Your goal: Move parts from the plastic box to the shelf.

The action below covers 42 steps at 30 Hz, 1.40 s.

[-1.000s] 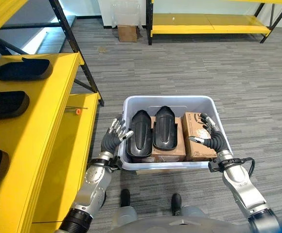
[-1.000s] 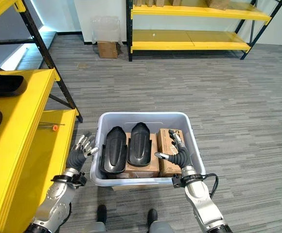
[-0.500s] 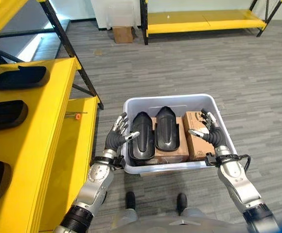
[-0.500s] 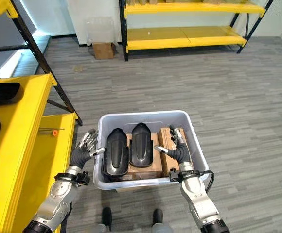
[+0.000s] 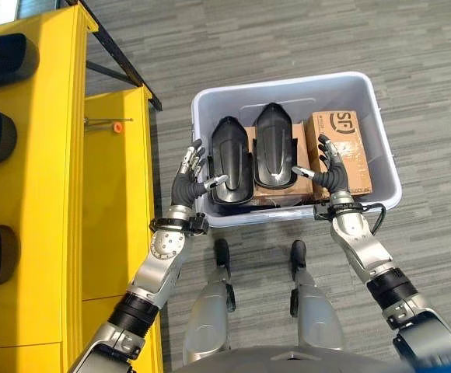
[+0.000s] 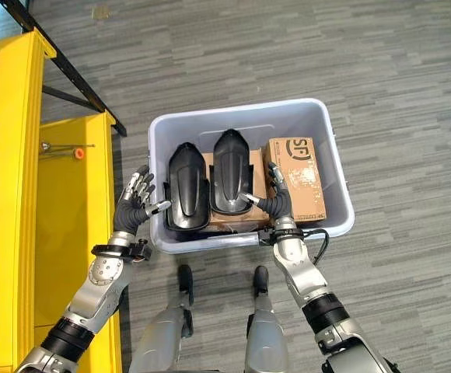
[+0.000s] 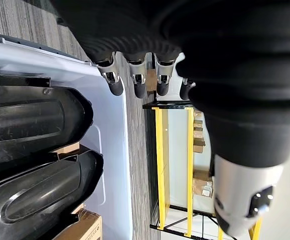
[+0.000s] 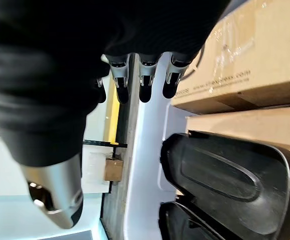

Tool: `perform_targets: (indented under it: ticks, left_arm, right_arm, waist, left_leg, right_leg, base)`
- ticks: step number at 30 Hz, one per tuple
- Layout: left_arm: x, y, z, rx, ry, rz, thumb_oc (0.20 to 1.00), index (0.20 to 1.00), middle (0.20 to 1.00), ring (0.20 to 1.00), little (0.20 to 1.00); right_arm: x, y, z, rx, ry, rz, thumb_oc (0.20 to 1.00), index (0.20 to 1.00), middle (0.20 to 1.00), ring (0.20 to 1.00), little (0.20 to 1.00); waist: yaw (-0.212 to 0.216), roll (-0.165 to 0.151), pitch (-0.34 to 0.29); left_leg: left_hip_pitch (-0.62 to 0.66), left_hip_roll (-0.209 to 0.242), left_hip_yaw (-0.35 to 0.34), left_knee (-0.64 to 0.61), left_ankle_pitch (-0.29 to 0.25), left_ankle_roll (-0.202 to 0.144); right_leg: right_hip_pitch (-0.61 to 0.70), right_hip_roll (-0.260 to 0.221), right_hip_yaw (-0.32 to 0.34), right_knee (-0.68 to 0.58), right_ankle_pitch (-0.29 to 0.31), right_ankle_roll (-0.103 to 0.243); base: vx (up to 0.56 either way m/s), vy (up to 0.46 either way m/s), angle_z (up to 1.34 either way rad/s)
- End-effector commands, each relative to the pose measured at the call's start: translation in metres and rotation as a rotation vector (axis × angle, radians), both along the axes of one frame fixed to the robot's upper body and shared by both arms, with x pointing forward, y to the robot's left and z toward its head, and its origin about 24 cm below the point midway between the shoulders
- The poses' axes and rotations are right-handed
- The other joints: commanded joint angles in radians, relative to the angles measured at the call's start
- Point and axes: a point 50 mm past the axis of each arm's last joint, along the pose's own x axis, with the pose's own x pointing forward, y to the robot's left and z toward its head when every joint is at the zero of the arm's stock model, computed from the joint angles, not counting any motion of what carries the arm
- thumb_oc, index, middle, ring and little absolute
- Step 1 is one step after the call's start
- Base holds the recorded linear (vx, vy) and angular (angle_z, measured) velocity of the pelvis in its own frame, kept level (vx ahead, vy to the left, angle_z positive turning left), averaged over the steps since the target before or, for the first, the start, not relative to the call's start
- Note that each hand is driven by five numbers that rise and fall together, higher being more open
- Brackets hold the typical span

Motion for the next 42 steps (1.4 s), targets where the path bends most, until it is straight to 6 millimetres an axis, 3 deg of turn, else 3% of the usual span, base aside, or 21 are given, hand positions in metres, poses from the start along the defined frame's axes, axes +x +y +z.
perform_targets:
  ticks: [1, 8, 19, 30, 42]
  left_arm:
    - [-0.003, 0.001, 0.024, -0.004, -0.146, 0.01, 1.0, 1.0, 1.0, 1.0, 1.0]
    - [-0.004, 0.001, 0.035, -0.028, -0.194, 0.018, 1.0, 1.0, 1.0, 1.0, 1.0]
    - [-0.008, 0.008, 0.041, -0.03, -0.225, 0.041, 1.0, 1.0, 1.0, 1.0, 1.0]
    - [-0.009, 0.022, 0.037, -0.008, -0.216, 0.129, 1.0, 1.0, 1.0, 1.0, 1.0]
    - [-0.009, 0.024, 0.037, -0.009, -0.219, 0.144, 1.0, 1.0, 1.0, 1.0, 1.0]
  right_arm:
    - [0.003, 0.015, 0.024, 0.057, -0.12, 0.025, 1.0, 1.0, 1.0, 1.0, 1.0]
    - [0.015, 0.015, 0.022, 0.088, -0.091, -0.04, 1.0, 1.0, 1.0, 1.0, 1.0]
    - [0.031, -0.015, 0.03, 0.126, -0.101, -0.227, 1.0, 1.0, 1.0, 1.0, 1.0]
    - [0.027, -0.028, 0.036, 0.128, -0.146, -0.288, 1.0, 1.0, 1.0, 1.0, 1.0]
    - [0.037, -0.036, 0.041, 0.142, -0.139, -0.337, 1.0, 1.0, 1.0, 1.0, 1.0]
  waist:
    - [0.02, -0.033, -0.031]
    - [0.036, -0.023, -0.015]
    - [0.062, 0.01, 0.009]
    - [0.067, 0.017, 0.023]
    - [0.082, 0.026, 0.048]
  left_leg:
    - [-0.096, 0.034, -0.019, 0.168, -0.095, -0.031]
    - [-0.117, 0.034, -0.021, 0.172, -0.093, -0.033]
    - [-0.162, 0.026, -0.031, 0.196, -0.094, -0.035]
    - [-0.205, 0.018, -0.045, 0.206, -0.092, -0.032]
    - [-0.248, 0.016, -0.05, 0.224, -0.095, -0.033]
  right_leg:
    - [-0.089, -0.151, 0.009, 0.17, -0.069, 0.078]
    - [-0.102, -0.154, 0.002, 0.175, -0.067, 0.077]
    - [-0.131, -0.159, -0.005, 0.193, -0.074, 0.073]
    - [-0.163, -0.165, -0.013, 0.208, -0.076, 0.07]
    - [-0.21, -0.164, -0.01, 0.235, -0.085, 0.068]
  base:
    - [0.0, 0.0, 0.0]
    - [0.0, 0.0, 0.0]
    - [0.0, 0.005, 0.04]
    - [0.0, 0.001, 0.02]
    - [0.0, 0.002, 0.01]
